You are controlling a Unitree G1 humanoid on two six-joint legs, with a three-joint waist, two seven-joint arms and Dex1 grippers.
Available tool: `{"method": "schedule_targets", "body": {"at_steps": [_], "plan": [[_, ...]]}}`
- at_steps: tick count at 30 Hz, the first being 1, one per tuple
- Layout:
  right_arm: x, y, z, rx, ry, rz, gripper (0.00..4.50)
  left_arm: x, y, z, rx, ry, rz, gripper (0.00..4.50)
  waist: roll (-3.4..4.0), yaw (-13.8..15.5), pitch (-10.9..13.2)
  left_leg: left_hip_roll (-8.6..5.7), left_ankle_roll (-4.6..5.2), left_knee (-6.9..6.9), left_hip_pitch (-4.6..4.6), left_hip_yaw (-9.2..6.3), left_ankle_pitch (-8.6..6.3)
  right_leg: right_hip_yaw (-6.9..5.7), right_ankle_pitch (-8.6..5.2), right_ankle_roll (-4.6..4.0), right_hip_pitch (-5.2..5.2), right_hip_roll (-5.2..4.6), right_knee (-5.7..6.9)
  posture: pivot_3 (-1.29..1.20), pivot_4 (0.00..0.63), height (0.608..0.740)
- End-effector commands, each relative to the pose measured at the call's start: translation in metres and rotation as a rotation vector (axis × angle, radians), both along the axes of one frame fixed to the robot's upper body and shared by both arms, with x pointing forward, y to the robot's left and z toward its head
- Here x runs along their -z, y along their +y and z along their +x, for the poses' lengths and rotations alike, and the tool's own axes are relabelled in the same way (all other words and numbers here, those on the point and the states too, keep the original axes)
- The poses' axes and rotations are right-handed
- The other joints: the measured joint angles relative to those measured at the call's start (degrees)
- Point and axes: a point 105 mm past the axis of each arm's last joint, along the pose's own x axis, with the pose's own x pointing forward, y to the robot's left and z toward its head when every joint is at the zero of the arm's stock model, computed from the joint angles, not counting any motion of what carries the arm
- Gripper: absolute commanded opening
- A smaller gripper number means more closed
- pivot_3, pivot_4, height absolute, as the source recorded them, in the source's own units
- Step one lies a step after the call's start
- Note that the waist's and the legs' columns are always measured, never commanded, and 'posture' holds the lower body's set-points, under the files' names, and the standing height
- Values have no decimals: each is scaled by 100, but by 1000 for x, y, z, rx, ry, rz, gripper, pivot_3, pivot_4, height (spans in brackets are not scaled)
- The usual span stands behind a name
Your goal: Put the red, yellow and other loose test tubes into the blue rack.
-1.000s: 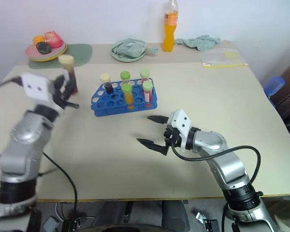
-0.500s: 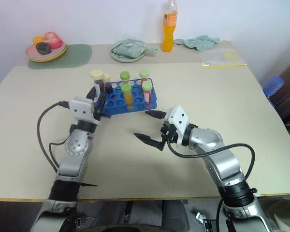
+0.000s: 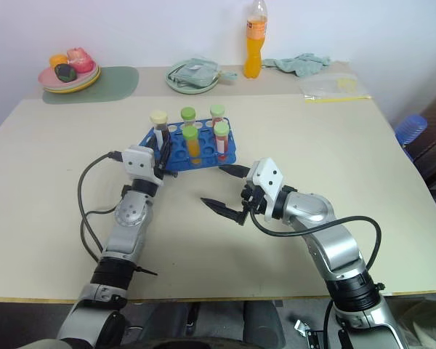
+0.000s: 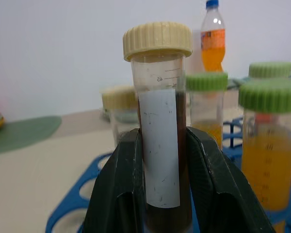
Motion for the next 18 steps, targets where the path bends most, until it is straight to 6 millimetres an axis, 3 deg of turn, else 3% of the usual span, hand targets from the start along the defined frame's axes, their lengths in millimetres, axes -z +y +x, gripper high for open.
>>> {"method": "schedule_targets", "body": {"at_steps": [1,7,10,14,18], "plan": [[-11,5,-2,-19,-50,21,4500,-6,-3,1,15,-34,-10,811,0,2,0,0,0,0,0,0,0,0,0,0,0,0,0,0,150,740],[-11,5,-3,-22,-49,20,4500,-3,3,-2,-2,-51,-14,811,0,2,0,0,0,1,0,-1,0,-1,0,0,0,0,0,0,150,740],[-11,3,-3,-20,-49,19,4500,-3,5,-4,-8,-55,-21,2023,0,-6,0,0,0,0,0,-1,0,-1,0,0,0,0,0,0,150,740],[-17,-6,-1,9,-56,28,4500,-18,21,-13,-54,-95,-36,4099,0,-12,0,0,0,0,0,-1,0,-1,0,0,-1,0,0,0,150,740],[-27,-27,4,69,-57,34,4500,-40,45,-33,-30,-121,-36,4099,1,-19,0,2,0,-1,0,-2,0,0,0,0,-2,1,0,0,150,740]]}}
